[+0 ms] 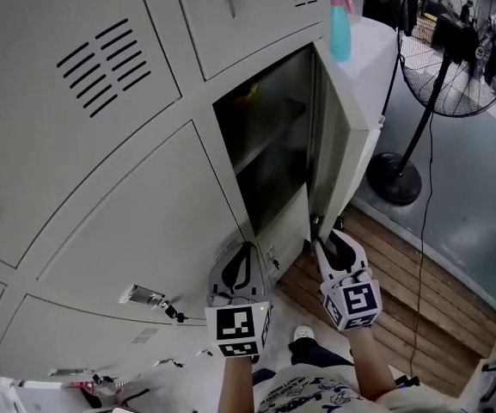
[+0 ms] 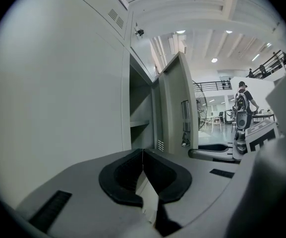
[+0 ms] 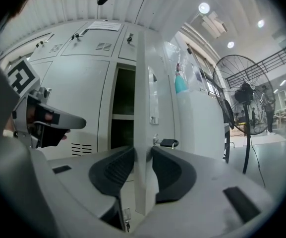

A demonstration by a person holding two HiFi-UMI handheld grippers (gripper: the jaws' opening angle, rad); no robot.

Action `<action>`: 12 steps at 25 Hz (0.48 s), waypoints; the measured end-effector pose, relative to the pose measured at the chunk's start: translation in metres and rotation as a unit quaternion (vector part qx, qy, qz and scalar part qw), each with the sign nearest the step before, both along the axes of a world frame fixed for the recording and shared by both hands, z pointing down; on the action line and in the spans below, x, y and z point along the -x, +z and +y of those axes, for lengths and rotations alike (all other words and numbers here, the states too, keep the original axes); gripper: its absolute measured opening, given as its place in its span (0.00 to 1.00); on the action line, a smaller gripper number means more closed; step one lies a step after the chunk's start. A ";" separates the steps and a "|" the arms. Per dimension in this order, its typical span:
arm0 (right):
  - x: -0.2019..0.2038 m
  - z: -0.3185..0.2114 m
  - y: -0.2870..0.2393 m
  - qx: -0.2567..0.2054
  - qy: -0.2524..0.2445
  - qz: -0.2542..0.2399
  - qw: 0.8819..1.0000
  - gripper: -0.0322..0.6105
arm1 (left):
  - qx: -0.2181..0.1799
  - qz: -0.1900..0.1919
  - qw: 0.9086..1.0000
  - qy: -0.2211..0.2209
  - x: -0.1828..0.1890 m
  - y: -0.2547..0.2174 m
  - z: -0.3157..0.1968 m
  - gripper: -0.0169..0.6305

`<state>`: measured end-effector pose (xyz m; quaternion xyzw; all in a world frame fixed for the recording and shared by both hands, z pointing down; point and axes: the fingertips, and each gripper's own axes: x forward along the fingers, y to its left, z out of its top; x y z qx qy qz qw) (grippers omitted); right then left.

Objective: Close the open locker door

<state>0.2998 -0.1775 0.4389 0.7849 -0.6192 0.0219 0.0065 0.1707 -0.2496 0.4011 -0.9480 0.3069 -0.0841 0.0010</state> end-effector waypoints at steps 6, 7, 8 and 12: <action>0.014 -0.013 0.000 0.002 -0.019 0.003 1.000 0.23 | -0.003 0.002 1.000 -0.023 0.021 -0.002 -0.004 0.04; 0.016 -0.015 0.000 0.002 -0.022 0.003 1.000 0.23 | -0.004 0.002 1.000 -0.027 0.024 -0.003 -0.004 0.04; 0.018 -0.017 0.000 0.002 -0.025 0.003 1.000 0.23 | -0.004 0.002 1.000 -0.030 0.027 -0.003 -0.005 0.04; 0.027 -0.026 0.000 0.001 -0.043 0.004 0.999 0.24 | -0.005 0.003 0.999 -0.048 0.039 -0.004 -0.005 0.04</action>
